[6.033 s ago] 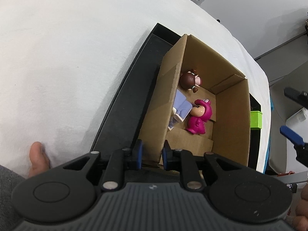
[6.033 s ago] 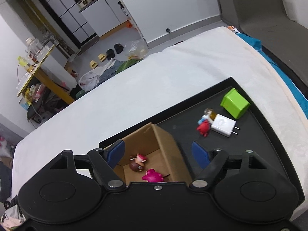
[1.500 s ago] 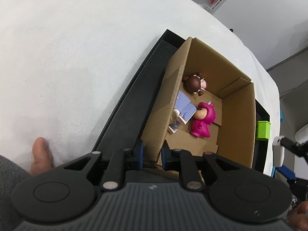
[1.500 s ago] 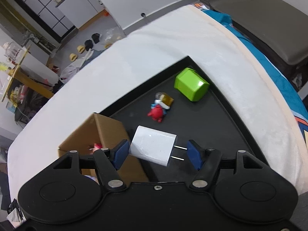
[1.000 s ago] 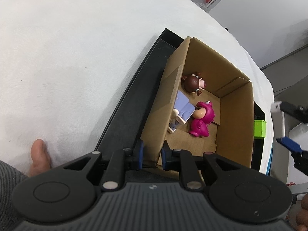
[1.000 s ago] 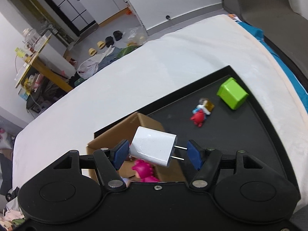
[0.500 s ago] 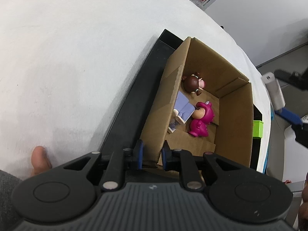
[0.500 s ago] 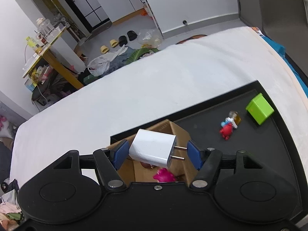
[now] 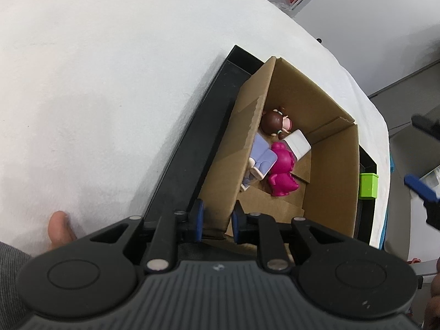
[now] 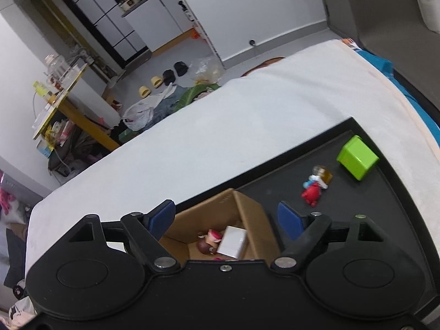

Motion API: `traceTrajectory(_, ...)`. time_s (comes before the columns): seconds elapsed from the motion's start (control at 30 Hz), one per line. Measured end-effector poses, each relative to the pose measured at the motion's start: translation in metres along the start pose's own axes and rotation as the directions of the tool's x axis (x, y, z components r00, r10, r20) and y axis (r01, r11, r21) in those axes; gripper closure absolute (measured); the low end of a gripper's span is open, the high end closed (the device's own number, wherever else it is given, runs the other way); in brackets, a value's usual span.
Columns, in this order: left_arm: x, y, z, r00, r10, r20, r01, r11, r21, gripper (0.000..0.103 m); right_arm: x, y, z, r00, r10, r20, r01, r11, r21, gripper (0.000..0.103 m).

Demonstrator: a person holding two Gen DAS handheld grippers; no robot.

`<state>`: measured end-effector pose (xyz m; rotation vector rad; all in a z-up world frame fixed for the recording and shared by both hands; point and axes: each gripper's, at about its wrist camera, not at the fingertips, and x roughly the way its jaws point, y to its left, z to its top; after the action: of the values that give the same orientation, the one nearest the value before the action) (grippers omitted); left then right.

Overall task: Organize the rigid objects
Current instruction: 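Move the right gripper to the red figure holding a beer mug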

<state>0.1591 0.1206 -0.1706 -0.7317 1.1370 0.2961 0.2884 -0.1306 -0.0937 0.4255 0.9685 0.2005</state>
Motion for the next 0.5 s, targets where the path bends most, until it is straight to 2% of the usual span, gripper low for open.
traceTrajectory(0.07,-0.001,0.001,0.000,1.000,0.003,-0.001,-0.003,1.000,-0.005,0.084,-0.001,-0.007,-0.001,1.000,-0.014,0.000,0.014,1.000,0.008,0.016)
traceTrajectory(0.5,-0.006,-0.001,0.002,0.998,0.056,0.014,-0.055,0.998,-0.031,0.084,-0.008,-0.041,0.001,0.999,-0.034,-0.026,0.036,0.998,0.046,0.013)
